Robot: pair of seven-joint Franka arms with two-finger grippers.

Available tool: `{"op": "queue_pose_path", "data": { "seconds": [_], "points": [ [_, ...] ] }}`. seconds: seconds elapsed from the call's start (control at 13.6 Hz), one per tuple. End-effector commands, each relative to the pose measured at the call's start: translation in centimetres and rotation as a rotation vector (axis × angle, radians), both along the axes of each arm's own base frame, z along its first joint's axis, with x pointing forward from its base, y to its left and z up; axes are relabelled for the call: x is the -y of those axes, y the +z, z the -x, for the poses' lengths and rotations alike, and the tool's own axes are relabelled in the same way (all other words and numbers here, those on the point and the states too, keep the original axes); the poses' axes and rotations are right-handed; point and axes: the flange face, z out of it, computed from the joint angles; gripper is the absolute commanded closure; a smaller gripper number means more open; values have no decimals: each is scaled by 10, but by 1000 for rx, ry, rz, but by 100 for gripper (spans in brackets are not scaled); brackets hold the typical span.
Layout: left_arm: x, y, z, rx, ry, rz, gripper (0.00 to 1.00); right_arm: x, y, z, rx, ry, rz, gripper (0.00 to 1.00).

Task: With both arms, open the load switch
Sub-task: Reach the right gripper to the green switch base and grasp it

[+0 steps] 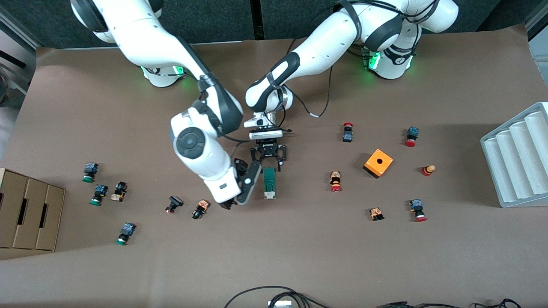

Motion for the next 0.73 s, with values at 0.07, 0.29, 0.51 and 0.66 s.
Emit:
{"op": "queue_pose_path", "data": {
  "seconds": [0.07, 0.29, 0.51, 0.66],
  "points": [
    [10, 1, -7, 27, 10, 30, 28, -11, -21, -16, 91, 71, -3, 0],
    [10, -5, -7, 22, 17, 36, 28, -22, -29, -18, 119, 79, -13, 0],
    [11, -5, -5, 24, 13, 37, 29, -32, -40, -19, 120, 94, -10, 0],
    [12, -6, -3, 24, 9, 36, 28, -48, -51, -11, 115, 117, -2, 0]
  ]
}}
